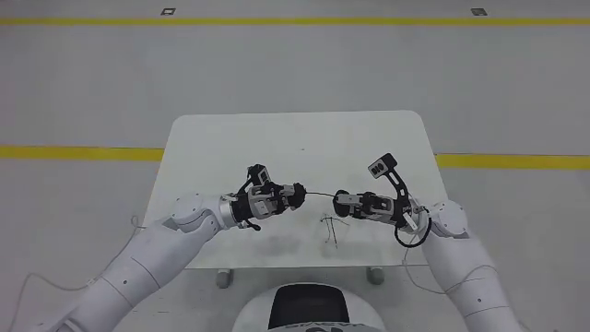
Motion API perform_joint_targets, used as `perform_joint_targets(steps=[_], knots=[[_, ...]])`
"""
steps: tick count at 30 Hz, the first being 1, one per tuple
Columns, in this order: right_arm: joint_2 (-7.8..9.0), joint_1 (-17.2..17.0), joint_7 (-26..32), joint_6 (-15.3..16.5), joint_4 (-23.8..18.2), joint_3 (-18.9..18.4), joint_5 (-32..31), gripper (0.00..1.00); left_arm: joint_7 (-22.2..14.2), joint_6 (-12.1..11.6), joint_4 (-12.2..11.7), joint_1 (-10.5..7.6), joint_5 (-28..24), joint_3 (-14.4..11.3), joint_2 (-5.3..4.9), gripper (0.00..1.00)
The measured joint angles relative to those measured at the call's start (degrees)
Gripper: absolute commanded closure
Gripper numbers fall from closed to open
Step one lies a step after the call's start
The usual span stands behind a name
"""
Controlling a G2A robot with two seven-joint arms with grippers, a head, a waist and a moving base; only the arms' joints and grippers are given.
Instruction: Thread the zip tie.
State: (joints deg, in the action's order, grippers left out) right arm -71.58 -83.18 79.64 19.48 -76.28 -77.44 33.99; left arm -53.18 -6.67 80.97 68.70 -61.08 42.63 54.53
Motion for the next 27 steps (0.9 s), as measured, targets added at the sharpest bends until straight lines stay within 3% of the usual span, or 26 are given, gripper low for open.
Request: perform_joint_targets(steps=[27], knots=[[-0.40, 0.4, 0.0, 0.0, 1.5, -0.2, 0.4, 0.87, -1.1, 1.1, 0.0, 1.31, 2.5, 2.2, 0.95, 1.00]])
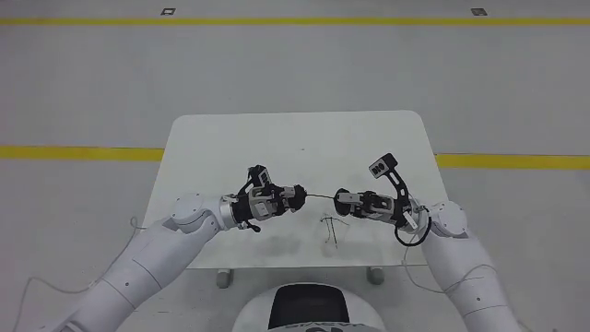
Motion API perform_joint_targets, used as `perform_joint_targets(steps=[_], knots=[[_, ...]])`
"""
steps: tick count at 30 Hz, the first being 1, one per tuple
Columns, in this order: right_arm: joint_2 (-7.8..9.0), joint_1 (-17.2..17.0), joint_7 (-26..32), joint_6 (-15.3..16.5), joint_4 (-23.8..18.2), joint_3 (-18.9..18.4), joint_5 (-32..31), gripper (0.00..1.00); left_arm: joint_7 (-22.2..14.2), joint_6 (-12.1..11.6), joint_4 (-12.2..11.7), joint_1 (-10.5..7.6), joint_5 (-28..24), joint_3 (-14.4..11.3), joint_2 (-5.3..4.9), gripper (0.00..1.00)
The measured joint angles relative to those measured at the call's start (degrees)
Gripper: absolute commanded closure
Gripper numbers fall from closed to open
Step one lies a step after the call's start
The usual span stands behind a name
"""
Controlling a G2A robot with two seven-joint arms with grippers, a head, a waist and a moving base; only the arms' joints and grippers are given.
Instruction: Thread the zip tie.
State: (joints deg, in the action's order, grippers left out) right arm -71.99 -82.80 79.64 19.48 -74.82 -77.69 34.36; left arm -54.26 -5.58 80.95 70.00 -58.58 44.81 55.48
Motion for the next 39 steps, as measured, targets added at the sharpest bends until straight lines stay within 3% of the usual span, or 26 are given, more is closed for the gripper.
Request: perform_joint_targets(steps=[23, 25, 26, 27, 33, 39], knots=[[-0.34, 0.4, 0.0, 0.0, 0.8, 0.3, -0.6, 1.00, -0.7, 0.7, -0.2, 0.67, 1.5, 1.2, 0.82, 1.00], [-0.34, 0.4, 0.0, 0.0, 0.9, 0.3, -0.8, 1.00, -0.7, 0.6, -0.3, 0.67, 2.0, 1.3, 0.88, 0.57], [-0.34, 0.4, 0.0, 0.0, 0.9, 0.3, -0.9, 1.00, -0.7, 0.6, -0.4, 0.68, 2.1, 1.3, 0.91, 0.49], [-0.33, 0.4, 0.0, 0.0, 1.0, 0.2, -1.0, 1.00, -0.7, 0.6, -0.4, 0.70, 2.2, 1.3, 0.93, 0.00], [-0.18, 0.3, 0.0, 0.0, 1.2, -0.1, -1.5, 1.00, -0.3, 0.1, -0.9, 0.58, 3.7, 1.9, 1.03, 0.00], [0.20, 0.3, 0.0, 0.0, 1.6, 0.0, -1.5, 1.00, 0.9, -1.8, -1.4, 0.31, 6.3, 2.6, 0.96, 0.00]])
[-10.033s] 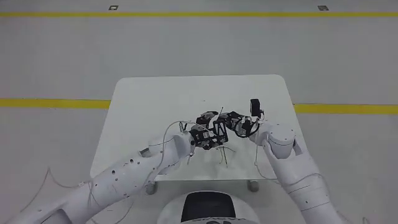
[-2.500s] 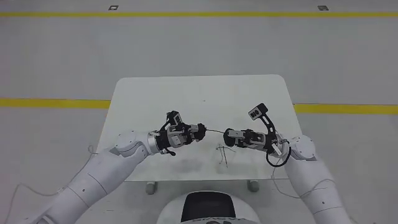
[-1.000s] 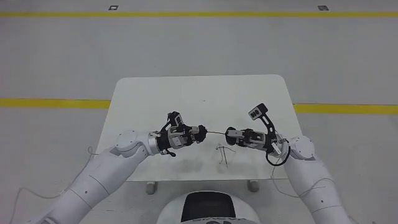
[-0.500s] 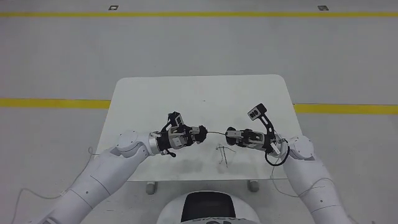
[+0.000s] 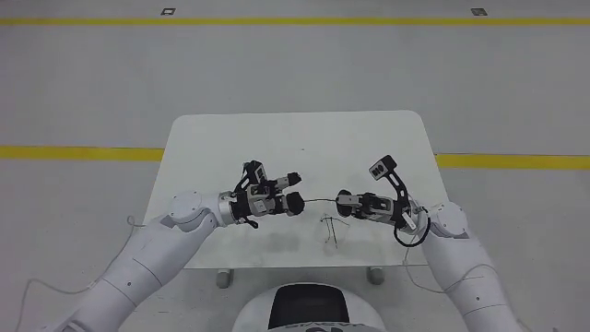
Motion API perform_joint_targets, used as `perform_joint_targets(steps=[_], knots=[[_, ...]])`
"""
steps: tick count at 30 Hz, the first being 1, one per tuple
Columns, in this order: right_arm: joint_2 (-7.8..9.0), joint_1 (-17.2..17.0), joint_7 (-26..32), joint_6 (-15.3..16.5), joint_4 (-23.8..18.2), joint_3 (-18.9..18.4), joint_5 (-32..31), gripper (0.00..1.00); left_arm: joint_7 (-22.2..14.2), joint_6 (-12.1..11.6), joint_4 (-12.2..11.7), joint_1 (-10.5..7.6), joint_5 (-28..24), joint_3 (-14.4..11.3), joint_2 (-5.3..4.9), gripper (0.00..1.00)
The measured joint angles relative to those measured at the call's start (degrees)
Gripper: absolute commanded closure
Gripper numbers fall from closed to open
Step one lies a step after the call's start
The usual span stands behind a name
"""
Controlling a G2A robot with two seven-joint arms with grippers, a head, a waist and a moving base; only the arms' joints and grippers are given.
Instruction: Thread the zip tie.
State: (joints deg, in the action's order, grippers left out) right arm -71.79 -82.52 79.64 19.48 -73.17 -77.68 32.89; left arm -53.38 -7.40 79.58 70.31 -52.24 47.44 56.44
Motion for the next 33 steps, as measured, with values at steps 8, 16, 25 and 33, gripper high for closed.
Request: perform_joint_targets(steps=[8, 16, 25, 33], knots=[[0.04, 0.0, -0.1, -0.1, 0.1, 0.0, 0.0, 1.00, 0.0, 0.1, 0.0, 0.01, -0.1, 0.0, 0.00, 0.00], [1.84, 0.1, 0.0, 0.0, 1.2, 2.2, 4.3, 1.00, -8.9, 4.5, -0.2, -3.63, 1.7, -3.5, 1.06, 0.00], [4.34, 1.1, 0.0, 0.0, 1.2, 5.6, 6.9, 1.00, -14.9, 5.9, -2.7, -7.49, 2.0, -7.3, 2.70, 0.00], [4.33, 1.1, 0.0, 0.0, 1.2, 5.6, 6.9, 1.00, -14.9, 5.9, -2.7, -7.49, 1.9, -7.3, 2.70, 0.00]])
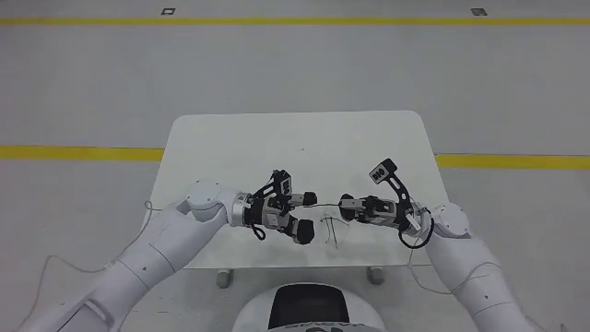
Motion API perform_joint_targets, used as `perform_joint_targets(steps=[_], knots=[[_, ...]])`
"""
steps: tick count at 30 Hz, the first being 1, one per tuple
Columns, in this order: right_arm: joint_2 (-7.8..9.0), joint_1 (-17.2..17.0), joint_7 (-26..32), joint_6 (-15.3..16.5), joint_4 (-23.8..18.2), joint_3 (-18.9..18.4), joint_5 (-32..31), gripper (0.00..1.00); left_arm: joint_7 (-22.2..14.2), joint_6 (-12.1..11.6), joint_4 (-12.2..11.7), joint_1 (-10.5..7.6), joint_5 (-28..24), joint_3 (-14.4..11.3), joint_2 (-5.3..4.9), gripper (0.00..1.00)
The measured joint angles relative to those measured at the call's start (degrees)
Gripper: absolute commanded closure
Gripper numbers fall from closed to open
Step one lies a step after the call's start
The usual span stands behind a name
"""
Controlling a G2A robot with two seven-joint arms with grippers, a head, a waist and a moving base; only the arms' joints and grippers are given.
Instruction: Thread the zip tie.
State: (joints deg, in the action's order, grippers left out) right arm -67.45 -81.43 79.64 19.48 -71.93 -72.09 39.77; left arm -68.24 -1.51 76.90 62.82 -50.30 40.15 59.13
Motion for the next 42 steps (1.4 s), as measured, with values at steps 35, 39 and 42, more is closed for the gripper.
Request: perform_joint_targets(steps=[35, 39, 42], knots=[[0.28, -1.4, -2.2, -0.4, -3.8, 3.5, 1.0, 1.00, 15.7, -1.7, 2.5, 2.38, 6.2, 1.3, 0.00, 0.00], [0.11, -0.5, -2.7, 0.0, -2.5, 4.2, 1.5, 1.00, 14.9, -1.4, 1.8, 1.70, 5.3, 1.3, 0.28, 0.00], [0.02, -0.1, -3.1, 0.0, -2.3, 4.2, 1.6, 1.00, 14.5, -2.4, 1.6, 1.28, 5.9, 1.4, 0.41, 0.00]])
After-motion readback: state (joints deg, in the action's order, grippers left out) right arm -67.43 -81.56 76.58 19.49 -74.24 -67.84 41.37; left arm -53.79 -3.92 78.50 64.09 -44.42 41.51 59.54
